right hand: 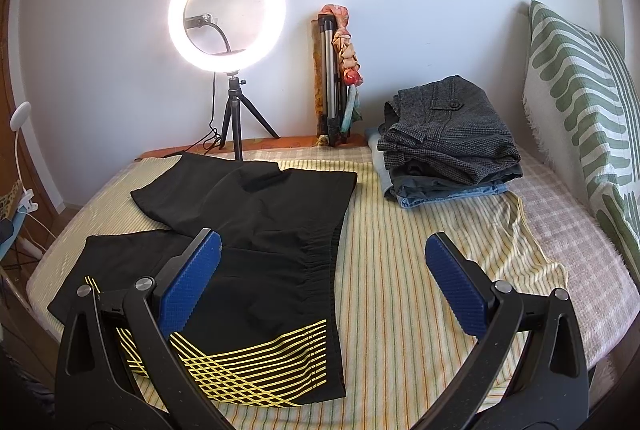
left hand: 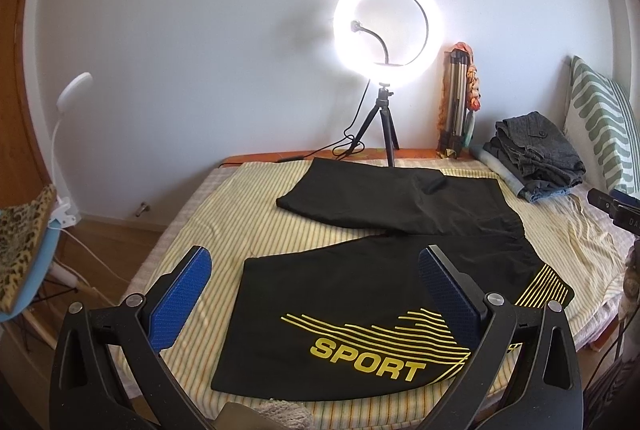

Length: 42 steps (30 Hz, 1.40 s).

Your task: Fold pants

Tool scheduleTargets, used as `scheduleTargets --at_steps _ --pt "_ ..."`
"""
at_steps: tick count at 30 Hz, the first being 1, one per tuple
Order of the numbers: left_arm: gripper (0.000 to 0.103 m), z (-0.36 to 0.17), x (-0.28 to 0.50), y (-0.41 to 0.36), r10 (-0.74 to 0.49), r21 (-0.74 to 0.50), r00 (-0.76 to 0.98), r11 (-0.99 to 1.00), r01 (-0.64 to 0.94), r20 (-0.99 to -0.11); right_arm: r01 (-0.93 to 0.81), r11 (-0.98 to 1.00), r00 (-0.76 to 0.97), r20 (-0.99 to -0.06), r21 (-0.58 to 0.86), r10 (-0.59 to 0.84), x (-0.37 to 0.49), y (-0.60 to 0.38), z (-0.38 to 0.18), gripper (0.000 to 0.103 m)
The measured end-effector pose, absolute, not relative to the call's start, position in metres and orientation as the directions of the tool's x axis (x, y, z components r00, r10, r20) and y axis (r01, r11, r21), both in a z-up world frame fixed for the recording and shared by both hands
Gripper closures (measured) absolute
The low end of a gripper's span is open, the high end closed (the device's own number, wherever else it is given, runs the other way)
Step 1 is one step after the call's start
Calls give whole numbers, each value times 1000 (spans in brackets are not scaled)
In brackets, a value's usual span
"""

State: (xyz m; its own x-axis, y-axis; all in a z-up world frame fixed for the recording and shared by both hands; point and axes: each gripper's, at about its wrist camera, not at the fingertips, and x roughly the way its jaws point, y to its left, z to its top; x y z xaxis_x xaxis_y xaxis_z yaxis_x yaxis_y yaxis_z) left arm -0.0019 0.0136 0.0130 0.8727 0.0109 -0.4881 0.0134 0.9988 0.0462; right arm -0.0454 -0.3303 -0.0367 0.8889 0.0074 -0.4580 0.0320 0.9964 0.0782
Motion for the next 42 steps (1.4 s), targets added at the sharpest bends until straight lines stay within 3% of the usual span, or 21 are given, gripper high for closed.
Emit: scheduleTargets --at_steps 42 --pt "0 13 1 16 -5 36 865 999 27 -501 30 997 887 -462 75 8 -43 -328 -39 0"
